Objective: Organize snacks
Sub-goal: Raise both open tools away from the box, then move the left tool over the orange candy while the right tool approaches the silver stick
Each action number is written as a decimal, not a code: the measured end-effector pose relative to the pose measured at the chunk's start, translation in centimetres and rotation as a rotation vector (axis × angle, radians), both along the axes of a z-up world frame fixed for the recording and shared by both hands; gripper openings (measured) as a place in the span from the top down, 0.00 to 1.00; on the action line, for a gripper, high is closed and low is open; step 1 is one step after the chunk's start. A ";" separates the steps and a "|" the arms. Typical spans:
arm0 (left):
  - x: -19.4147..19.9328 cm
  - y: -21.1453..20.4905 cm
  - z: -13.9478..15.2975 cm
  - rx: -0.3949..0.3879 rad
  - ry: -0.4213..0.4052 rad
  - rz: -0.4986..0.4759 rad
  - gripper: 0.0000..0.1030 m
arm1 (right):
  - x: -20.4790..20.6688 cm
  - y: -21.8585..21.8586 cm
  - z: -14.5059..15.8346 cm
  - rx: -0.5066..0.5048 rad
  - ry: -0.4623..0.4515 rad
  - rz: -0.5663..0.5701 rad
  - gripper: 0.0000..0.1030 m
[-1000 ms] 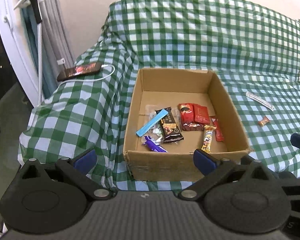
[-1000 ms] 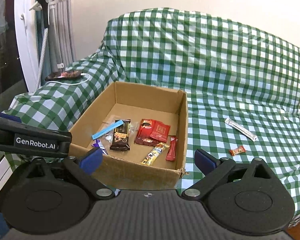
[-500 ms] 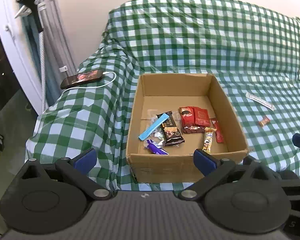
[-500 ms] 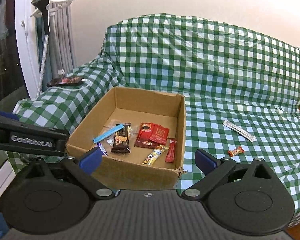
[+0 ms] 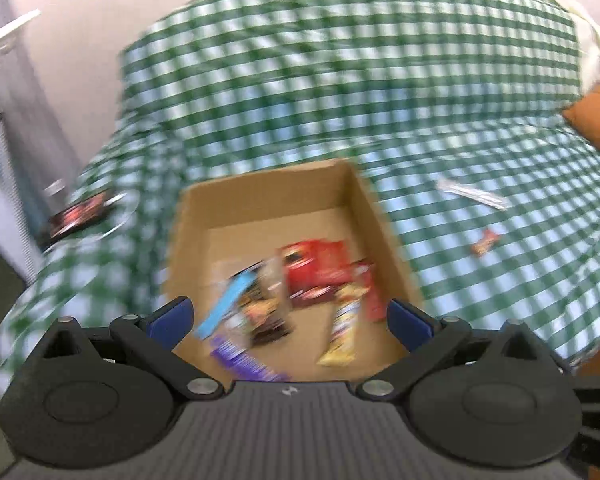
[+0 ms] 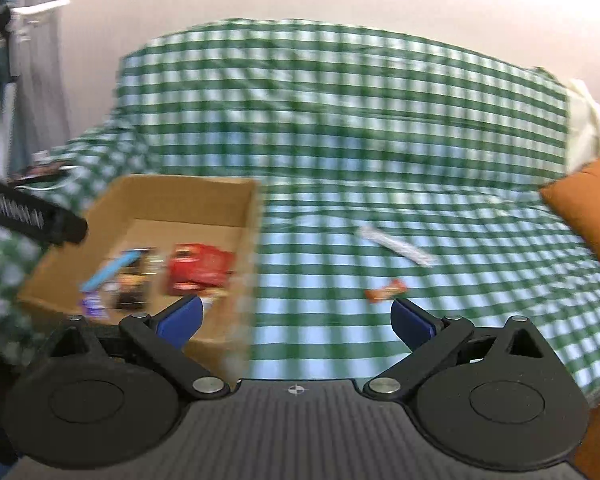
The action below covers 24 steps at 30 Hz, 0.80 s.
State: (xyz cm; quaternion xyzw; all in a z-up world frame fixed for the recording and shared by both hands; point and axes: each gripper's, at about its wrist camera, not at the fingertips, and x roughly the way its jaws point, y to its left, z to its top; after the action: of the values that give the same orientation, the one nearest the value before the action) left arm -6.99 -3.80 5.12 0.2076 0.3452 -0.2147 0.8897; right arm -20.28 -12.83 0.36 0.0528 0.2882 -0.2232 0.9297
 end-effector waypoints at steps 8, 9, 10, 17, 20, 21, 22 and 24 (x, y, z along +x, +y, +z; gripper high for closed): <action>3.8 -18.1 -6.2 0.031 0.134 -0.245 0.00 | -0.7 -12.7 -3.1 0.023 0.038 -0.242 0.02; 4.5 -20.4 -7.8 0.027 0.170 -0.273 0.00 | -0.8 -14.4 -3.8 0.030 0.043 -0.270 0.02; 5.0 -22.4 -9.2 0.031 0.189 -0.292 0.00 | -0.7 -15.7 -4.3 0.038 0.048 -0.289 0.02; 8.3 -33.1 -20.4 0.167 0.263 -0.379 0.00 | 1.4 -24.7 -9.7 0.115 0.085 -0.365 0.02; 9.8 -35.2 -23.6 0.195 0.327 -0.373 0.00 | 2.8 -27.7 -12.0 0.135 0.109 -0.381 0.02; 10.4 -35.7 -24.4 0.201 0.342 -0.366 0.00 | 3.2 -28.5 -12.6 0.139 0.113 -0.383 0.02; 11.0 -36.0 -25.0 0.205 0.350 -0.357 0.00 | 3.7 -29.3 -13.2 0.141 0.115 -0.383 0.02; 12.6 -36.4 -25.7 0.196 0.367 -0.313 0.00 | 4.9 -30.6 -14.2 0.145 0.117 -0.374 0.02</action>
State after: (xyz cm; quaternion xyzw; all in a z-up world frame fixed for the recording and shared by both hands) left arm 5.57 -40.15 -20.55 0.3013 0.4838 -0.3493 0.7437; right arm -15.37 -43.47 -13.81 0.1590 0.3423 -0.3730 0.8476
